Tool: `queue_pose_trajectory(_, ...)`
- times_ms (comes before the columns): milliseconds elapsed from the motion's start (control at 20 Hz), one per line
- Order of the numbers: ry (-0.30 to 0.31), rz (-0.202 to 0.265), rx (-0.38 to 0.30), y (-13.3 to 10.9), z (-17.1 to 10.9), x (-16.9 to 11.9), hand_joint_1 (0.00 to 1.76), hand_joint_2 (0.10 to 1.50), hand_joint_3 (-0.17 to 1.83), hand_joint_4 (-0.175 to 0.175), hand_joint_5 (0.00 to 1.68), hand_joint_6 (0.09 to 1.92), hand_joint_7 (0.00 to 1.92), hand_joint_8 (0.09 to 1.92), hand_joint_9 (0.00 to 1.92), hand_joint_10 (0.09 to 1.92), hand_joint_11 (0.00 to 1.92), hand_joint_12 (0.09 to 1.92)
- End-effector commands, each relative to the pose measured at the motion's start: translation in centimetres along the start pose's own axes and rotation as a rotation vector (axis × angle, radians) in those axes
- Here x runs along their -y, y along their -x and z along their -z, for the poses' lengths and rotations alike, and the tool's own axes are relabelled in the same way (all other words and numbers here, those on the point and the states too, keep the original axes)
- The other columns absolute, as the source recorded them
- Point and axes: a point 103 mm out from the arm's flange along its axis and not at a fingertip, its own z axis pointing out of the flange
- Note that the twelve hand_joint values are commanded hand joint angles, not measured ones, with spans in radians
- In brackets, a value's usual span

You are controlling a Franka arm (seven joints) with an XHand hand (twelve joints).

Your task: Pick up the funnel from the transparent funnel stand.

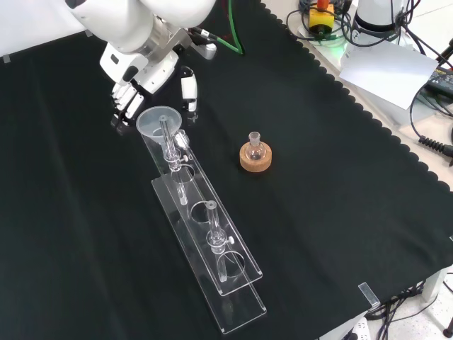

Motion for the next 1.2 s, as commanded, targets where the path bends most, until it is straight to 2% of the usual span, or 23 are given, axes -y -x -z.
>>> queue_pose_trajectory(50,0.006,-0.005,-0.013,1.3,-0.5,0.2,0.69,0.74,0.25,-0.055,0.15,0.09,0.0,0.47,0.22,0.8,0.24,1.44)
queue_pose_trajectory(400,-0.013,-0.008,-0.002,0.1,-0.3,-0.6,0.7,0.68,0.39,-0.056,0.15,0.09,0.0,0.49,0.24,0.78,0.24,1.44)
queue_pose_trajectory(800,-0.013,0.013,0.009,-0.8,-0.2,-0.7,0.7,0.67,0.41,-0.057,0.15,0.09,0.0,0.49,0.25,0.78,0.24,1.44)
queue_pose_trajectory(850,-0.018,-0.003,0.001,-0.3,-0.2,-0.6,0.7,0.67,0.41,-0.058,0.15,0.09,0.0,0.49,0.25,0.78,0.24,1.44)
queue_pose_trajectory(950,-0.032,0.017,0.007,-0.5,-0.3,-0.8,0.7,0.66,0.43,-0.059,0.15,0.09,0.0,0.5,0.29,0.77,0.24,1.43)
queue_pose_trajectory(1100,-0.043,0.014,0.015,-0.9,-0.4,-0.9,0.7,0.65,0.46,-0.061,0.15,0.09,0.0,0.5,0.33,0.74,0.24,1.42)
queue_pose_trajectory(1200,-0.036,0.021,-0.001,0.3,-0.7,-0.8,0.7,0.65,0.47,-0.062,0.15,0.09,0.0,0.5,0.35,0.74,0.24,1.42)
